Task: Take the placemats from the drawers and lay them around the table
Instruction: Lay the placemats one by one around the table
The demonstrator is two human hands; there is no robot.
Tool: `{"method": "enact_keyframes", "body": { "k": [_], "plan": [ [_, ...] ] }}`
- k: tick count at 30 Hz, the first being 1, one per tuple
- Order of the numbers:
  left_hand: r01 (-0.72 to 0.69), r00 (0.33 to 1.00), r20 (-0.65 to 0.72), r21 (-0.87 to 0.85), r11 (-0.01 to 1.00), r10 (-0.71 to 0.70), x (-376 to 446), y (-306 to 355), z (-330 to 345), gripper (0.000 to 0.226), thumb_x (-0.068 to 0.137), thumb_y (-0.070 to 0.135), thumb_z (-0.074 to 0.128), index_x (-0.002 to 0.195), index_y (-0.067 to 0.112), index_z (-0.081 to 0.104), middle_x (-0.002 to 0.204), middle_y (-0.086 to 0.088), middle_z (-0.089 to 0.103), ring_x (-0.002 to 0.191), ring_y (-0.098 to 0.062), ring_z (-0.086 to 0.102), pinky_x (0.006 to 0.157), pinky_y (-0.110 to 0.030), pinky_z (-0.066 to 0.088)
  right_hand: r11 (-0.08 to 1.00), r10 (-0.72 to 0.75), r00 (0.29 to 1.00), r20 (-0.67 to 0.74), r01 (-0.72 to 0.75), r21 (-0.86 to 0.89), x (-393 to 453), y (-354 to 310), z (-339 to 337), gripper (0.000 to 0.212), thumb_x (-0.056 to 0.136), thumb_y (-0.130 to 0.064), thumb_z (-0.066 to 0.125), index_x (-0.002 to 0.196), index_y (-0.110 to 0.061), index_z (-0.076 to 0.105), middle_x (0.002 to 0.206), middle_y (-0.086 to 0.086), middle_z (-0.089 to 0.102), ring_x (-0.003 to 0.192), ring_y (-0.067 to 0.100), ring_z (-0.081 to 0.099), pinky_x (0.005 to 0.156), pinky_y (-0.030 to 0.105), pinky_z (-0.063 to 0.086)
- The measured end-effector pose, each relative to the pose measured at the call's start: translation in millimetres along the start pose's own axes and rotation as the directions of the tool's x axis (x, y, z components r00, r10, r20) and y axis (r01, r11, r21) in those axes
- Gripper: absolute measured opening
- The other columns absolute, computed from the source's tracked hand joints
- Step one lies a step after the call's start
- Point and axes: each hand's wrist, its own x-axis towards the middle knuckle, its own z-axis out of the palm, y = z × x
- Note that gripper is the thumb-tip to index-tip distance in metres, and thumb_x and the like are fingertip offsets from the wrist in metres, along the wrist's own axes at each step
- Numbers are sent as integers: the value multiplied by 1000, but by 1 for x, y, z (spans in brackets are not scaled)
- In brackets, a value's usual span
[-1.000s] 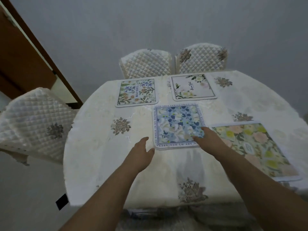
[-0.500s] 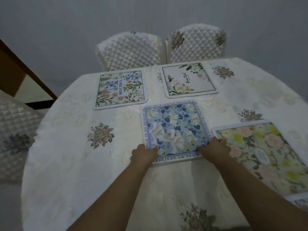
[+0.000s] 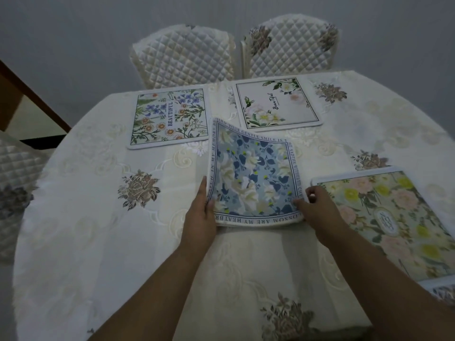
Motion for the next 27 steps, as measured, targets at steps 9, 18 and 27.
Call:
{"method": "enact_keyframes", "body": {
  "k": [9,18,27],
  "plan": [
    [91,987,-127,-46,995,-96,18,5,4,55,104,29,55,155,37,37,144,18,50,123,3,52,103,-14,39,986,-157,982,-103,149,-78,14,-30,3,19,92,-25,68,100,-23,51,111,8,56,91,30,56,66,36,49],
    [189,971,-185,197,962,-153,20,-5,-4,19,88,5,61,92,21,71,91,5,71,84,-14,65,62,-18,44,972,-200,970,-138,178,-156,-9,-25,11,16,93,-21,64,98,-15,49,85,5,58,73,26,56,60,33,42],
    [258,966,-10,120,959,-258,-89,-24,-63,46,87,9,67,121,29,43,96,-3,59,77,-16,63,59,-32,49,971,-67,998,-18,61,-232,-123,26,15,29,97,-22,61,122,-18,46,102,5,60,73,17,57,52,25,40]
  ]
}}
